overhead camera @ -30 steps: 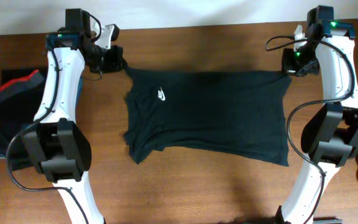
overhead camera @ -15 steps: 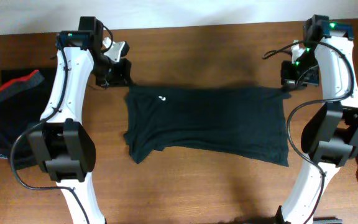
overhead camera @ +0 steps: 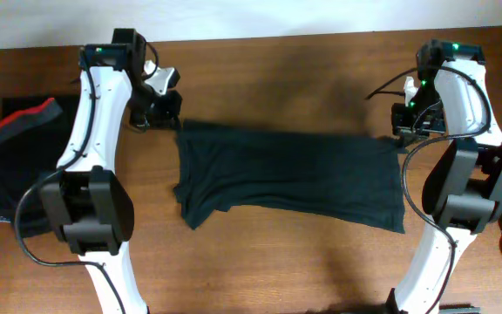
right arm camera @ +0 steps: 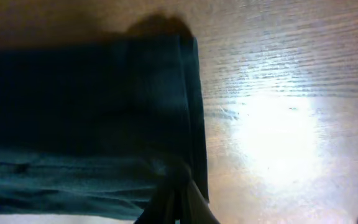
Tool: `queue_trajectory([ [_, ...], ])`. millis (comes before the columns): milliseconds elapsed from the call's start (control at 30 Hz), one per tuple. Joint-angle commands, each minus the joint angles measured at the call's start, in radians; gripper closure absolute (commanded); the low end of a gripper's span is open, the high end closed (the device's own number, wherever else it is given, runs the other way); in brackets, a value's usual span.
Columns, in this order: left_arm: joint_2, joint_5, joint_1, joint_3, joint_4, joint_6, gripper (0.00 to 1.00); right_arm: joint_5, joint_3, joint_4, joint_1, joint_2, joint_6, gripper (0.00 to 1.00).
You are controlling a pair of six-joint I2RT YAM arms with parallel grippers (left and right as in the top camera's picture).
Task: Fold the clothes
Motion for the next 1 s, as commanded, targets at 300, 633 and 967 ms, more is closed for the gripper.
queue_trajectory([
  [300,-0.034,-0.008,0.002,-0.018,-0.037,0.016,0.85,0.056,-0.006,-0.049,0.0,-0.004,0.005,0.77],
  [633,-0.034,-0.008,0.002,-0.018,-0.001,0.016,0.85,0.039,-0.016,-0.041,0.002,-0.004,0.005,0.78],
  [967,-0.034,-0.008,-0.032,-0.18,0.146,0.016,0.87,-0.05,-0.239,0.1,0.002,-0.004,0.005,0.78],
])
